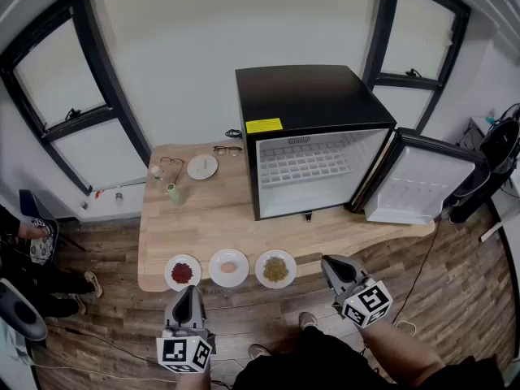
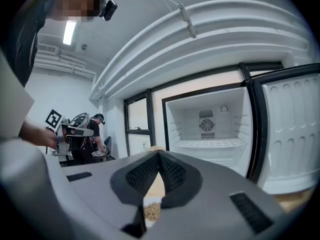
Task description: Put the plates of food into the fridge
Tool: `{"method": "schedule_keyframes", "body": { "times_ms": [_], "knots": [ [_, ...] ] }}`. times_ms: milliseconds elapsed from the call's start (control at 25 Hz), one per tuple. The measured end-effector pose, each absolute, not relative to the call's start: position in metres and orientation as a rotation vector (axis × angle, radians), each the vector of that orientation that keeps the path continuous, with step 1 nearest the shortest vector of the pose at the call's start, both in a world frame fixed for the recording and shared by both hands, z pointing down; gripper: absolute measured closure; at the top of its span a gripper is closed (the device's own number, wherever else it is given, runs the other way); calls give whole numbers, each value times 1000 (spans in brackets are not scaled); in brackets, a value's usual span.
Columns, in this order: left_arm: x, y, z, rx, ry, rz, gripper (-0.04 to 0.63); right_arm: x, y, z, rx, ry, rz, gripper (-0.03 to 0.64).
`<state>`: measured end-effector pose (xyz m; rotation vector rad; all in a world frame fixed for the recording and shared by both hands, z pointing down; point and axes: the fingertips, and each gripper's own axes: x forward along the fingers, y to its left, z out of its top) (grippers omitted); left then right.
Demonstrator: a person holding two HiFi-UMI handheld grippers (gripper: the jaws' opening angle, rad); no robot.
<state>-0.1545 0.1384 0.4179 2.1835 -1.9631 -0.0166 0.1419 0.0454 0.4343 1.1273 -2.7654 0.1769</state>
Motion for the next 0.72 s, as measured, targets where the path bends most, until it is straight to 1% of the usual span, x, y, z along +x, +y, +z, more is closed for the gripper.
{"method": "schedule_keyframes", "body": {
  "times_ms": [280,520,720],
  "knots": [
    [-167,162,413,2249,-1928,-40,592,113,76,443,1119,-2743,178,597],
    [-174,174,413,2336,-1884,-6,592,92,108,476,1105,-2715,297,597],
    [-187,184,427,2297,-1918,-8,592,88,112,520,1142,-2671,363,597]
  ]
}}
